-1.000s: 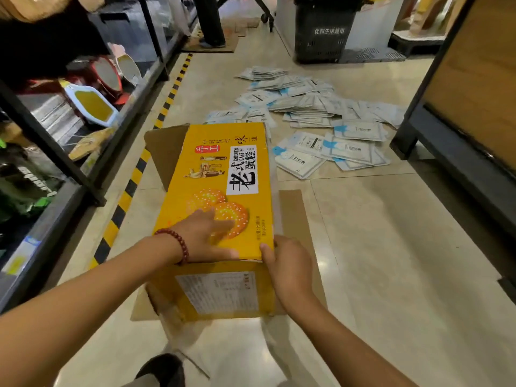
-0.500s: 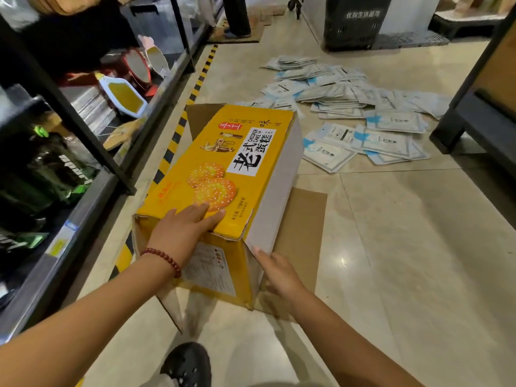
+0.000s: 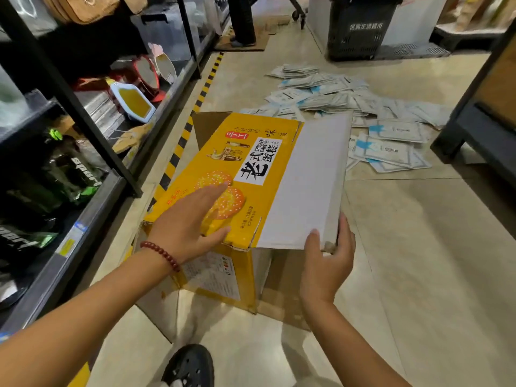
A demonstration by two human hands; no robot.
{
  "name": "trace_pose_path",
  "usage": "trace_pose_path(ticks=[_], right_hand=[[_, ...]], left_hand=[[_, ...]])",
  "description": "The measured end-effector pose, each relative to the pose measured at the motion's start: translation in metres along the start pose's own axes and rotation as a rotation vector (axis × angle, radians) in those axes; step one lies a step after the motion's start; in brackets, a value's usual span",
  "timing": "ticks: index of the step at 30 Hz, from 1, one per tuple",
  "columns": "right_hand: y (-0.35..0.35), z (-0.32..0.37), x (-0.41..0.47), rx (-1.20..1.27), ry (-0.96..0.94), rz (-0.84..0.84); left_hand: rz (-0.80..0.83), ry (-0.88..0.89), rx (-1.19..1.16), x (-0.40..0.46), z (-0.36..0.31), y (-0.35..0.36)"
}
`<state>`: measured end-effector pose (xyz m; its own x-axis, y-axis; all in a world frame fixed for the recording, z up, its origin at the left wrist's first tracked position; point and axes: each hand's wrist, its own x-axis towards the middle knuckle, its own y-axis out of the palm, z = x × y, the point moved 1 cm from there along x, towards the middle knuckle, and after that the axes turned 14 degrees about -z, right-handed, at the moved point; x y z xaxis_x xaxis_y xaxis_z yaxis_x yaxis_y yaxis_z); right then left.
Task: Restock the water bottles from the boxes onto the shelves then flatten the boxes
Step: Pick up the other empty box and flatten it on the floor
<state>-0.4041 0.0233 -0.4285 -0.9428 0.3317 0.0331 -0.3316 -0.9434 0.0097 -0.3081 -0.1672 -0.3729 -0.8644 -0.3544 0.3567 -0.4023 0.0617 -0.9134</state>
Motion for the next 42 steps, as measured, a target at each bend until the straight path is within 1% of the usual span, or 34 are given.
trace_pose_path(ticks=[2,3,5,7,8,9,10,11,12,13,15,16,17,18,20,22,23,24,25,27,28,29,30,32,33,34,36,39,42], right_hand=[[0.007,0.022,-0.008,0.082,-0.244,0.108],[0.013,0.029,-0.014,0.099,-0.345,0.202],[0.027,0.032,-0.026,0.053,-0.511,0.456],[0.040,0.022,-0.036,-0.105,-0.705,0.736],[0.044,0.014,-0.041,-0.213,-0.769,0.852],[0.047,0.004,-0.046,-0.314,-0.788,0.945],[0.047,-0.006,-0.048,-0.373,-0.783,1.002],[0.046,-0.014,-0.048,-0.379,-0.785,1.019],[0.045,-0.021,-0.047,-0.348,-0.797,1.010],[0.043,-0.026,-0.044,-0.296,-0.802,0.997],[0.040,-0.030,-0.035,-0.199,-0.752,0.984],[0.038,-0.030,-0.028,-0.195,-0.749,0.950],[0.036,-0.028,-0.021,-0.225,-0.774,0.894],[0.033,-0.027,-0.014,-0.289,-0.807,0.850],[0.026,-0.018,-0.001,-0.522,-0.849,0.863],[0.019,-0.014,0.007,-0.794,-0.923,0.936],[0.015,-0.013,0.010,-0.855,-0.925,0.971],[0.012,-0.010,0.011,-0.873,-0.884,1.021],[0.009,-0.008,0.013,-0.868,-0.794,1.100],[0.006,-0.007,0.019,-0.827,-0.451,1.328],[0.006,-0.007,0.021,-0.816,-0.319,1.427],[0.008,-0.008,0.024,-0.816,-0.300,1.472],[0.013,-0.010,0.029,-0.832,-0.358,1.441],[0.029,-0.013,0.041,-0.857,-0.502,1.215],[0.038,-0.014,0.049,-0.851,-0.533,1.086],[0.049,-0.014,0.056,-0.827,-0.530,0.979],[0.071,-0.010,0.069,-0.756,-0.471,0.834],[0.102,-0.009,0.083,-0.652,-0.341,0.755],[0.130,-0.021,0.092,-0.536,-0.142,0.790]], left_hand=[[-0.237,0.014,-0.104,0.007,-0.004,-0.015],[-0.358,0.022,-0.151,0.010,-0.006,-0.022],[-0.555,0.039,-0.223,0.017,-0.014,-0.035],[-0.685,0.059,-0.271,0.022,-0.022,-0.046],[-0.717,0.065,-0.285,0.024,-0.025,-0.049],[-0.719,0.065,-0.291,0.024,-0.028,-0.051],[-0.687,0.061,-0.291,0.025,-0.030,-0.050],[-0.607,0.051,-0.293,0.024,-0.032,-0.046],[-0.474,0.030,-0.294,0.023,-0.033,-0.038],[-0.305,0.004,-0.283,0.020,-0.034,-0.027],[0.019,-0.025,-0.214,0.010,-0.032,0.002],[0.143,-0.028,-0.181,0.003,-0.030,0.017],[0.233,-0.018,-0.156,-0.003,-0.027,0.028],[0.287,0.007,-0.130,-0.009,-0.024,0.036],[0.335,0.046,-0.079,-0.013,-0.018,0.043],[0.352,0.029,-0.052,-0.012,-0.018,0.044],[0.359,0.022,-0.038,-0.011,-0.020,0.045],[0.362,0.021,-0.017,-0.008,-0.023,0.045],[0.357,0.025,0.007,-0.005,-0.026,0.047],[0.315,0.051,0.047,0.005,-0.028,0.051],[0.294,0.061,0.064,0.010,-0.027,0.052],[0.286,0.063,0.080,0.017,-0.025,0.054],[0.274,0.066,0.082,0.023,-0.023,0.054],[0.244,0.062,0.068,0.033,-0.022,0.056],[0.239,0.046,0.058,0.038,-0.022,0.057],[0.242,0.024,0.047,0.042,-0.022,0.059],[0.279,-0.017,0.051,0.050,-0.023,0.065],[0.314,-0.041,0.136,0.061,-0.019,0.075],[0.400,-0.142,0.188,0.069,-0.009,0.079]])
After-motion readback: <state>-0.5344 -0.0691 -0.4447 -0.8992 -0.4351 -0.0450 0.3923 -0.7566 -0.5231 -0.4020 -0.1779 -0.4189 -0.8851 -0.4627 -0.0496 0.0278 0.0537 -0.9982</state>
